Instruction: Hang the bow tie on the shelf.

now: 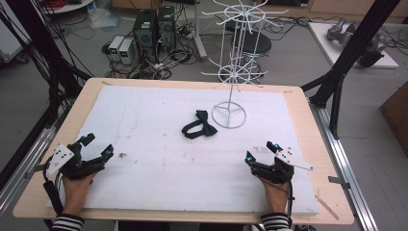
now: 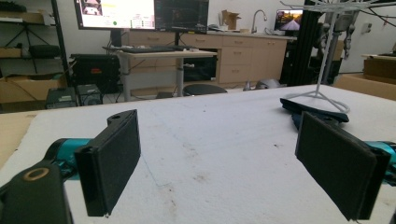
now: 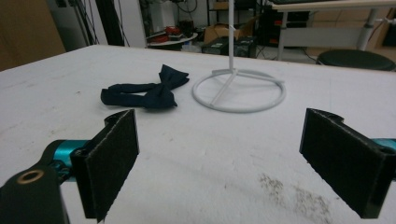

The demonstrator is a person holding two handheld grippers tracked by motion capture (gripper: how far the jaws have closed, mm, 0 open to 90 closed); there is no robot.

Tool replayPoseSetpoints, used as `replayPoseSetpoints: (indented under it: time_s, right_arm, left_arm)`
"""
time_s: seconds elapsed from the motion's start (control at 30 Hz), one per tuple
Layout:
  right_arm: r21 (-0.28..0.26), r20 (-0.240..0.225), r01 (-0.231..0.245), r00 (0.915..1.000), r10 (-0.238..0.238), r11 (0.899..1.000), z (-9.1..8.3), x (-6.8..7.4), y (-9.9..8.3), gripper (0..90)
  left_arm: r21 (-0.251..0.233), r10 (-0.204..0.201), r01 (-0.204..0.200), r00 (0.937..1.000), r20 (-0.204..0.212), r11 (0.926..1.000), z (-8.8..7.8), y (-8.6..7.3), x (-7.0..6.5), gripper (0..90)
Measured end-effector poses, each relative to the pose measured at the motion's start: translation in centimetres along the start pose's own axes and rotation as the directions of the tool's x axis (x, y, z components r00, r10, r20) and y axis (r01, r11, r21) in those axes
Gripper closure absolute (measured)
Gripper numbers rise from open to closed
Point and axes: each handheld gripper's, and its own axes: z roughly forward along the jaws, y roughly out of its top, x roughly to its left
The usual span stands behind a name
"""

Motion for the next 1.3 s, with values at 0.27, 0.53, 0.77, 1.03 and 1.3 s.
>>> replayPoseSetpoints:
  time_s: [0.27,0.53,0.77,1.03,1.3]
  right_arm:
    - [0.024,-0.051,0.084,0.9953,-0.083,0.996,1.1,1.6,2.2,10.8]
    - [0.065,-0.11,0.169,0.9807,-0.161,0.983,3.3,3.8,4.5,15.0]
    - [0.091,-0.147,0.182,0.9749,-0.168,0.979,4.9,4.6,5.5,15.1]
    - [0.153,-0.175,0.215,0.9664,-0.188,0.965,7.3,5.4,6.7,15.7]
    - [0.212,-0.199,0.249,0.9576,-0.208,0.945,9.8,6.4,7.4,20.6]
  left_arm:
    - [0.0,-0.001,0.001,1.0,0.0,1.0,0.0,0.0,0.0,14.6]
    - [0.001,0.0,0.0,1.0,0.0,1.0,0.0,0.0,0.0,14.6]
    - [0.002,-0.003,0.003,1.0,0.002,1.0,0.0,0.0,0.0,14.6]
    - [0.006,-0.004,0.004,1.0,0.002,1.0,0.1,0.0,0.0,14.6]
    - [0.005,-0.01,0.01,0.9999,0.001,0.9999,0.1,0.0,0.1,14.6]
